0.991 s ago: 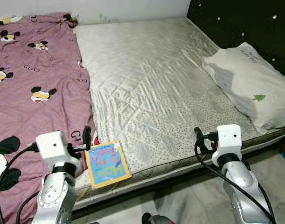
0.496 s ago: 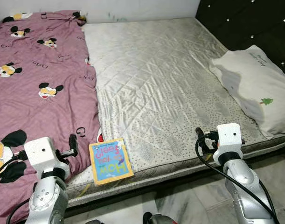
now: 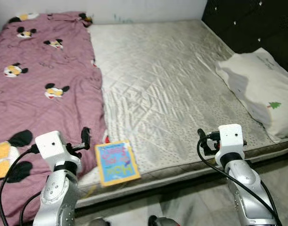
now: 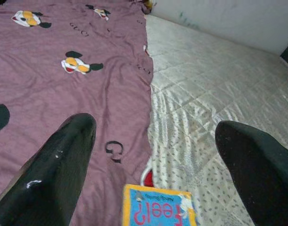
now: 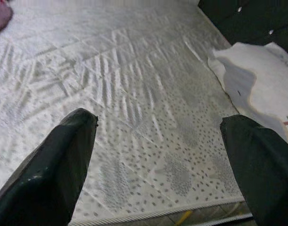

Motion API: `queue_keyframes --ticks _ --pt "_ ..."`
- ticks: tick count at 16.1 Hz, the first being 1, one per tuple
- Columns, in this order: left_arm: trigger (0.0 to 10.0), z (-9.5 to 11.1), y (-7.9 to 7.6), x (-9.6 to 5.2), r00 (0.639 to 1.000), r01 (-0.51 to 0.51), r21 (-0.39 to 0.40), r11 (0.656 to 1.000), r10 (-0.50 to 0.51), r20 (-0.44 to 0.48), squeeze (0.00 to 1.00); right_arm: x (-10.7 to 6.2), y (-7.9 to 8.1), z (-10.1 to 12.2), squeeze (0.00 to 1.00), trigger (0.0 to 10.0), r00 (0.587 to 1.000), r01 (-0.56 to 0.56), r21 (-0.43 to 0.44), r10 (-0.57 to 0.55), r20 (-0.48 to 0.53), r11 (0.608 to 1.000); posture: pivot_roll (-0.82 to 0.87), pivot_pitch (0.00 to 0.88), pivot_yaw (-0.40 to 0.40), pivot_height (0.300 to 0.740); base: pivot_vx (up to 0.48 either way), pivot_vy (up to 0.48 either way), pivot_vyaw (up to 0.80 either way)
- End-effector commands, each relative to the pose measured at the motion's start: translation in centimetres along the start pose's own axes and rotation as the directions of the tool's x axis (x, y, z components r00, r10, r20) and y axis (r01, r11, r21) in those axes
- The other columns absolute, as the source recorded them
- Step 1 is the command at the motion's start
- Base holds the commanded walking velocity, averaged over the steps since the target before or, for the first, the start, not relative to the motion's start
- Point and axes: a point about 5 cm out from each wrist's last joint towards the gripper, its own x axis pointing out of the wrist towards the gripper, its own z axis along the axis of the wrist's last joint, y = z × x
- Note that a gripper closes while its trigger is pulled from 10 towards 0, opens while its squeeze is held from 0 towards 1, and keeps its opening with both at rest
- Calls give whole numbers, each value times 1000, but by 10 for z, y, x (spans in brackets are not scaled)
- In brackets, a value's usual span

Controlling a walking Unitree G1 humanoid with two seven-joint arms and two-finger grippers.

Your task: Clean up the room

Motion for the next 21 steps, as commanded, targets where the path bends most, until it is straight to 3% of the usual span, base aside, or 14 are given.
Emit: queue_keyframes --ticks 1,4,18,21 --pt "10000 -3 3 0 1000 -6 8 1000 6 -16 0 1 1 1 0 10000 1000 -3 21 3 2 1000 -61 144 -45 740 0 480 0" --pt "10000 -2 0 2 1000 7 3 1000 -7 -2 0 3 3 2 0 10000 1000 -7 16 7 8 1000 -58 138 -48 740 0 432 0" --pt "10000 -6 -5 7 1000 6 14 1000 -6 -6 0 7 5 5 0 10000 1000 -4 25 3 31 1000 -68 148 -41 740 0 0 0" --pt "10000 -6 -9 9 1000 21 9 1000 -21 -8 0 5 5 5 0 10000 999 -1 28 0 34 1000 -72 152 -40 701 0 0 0"
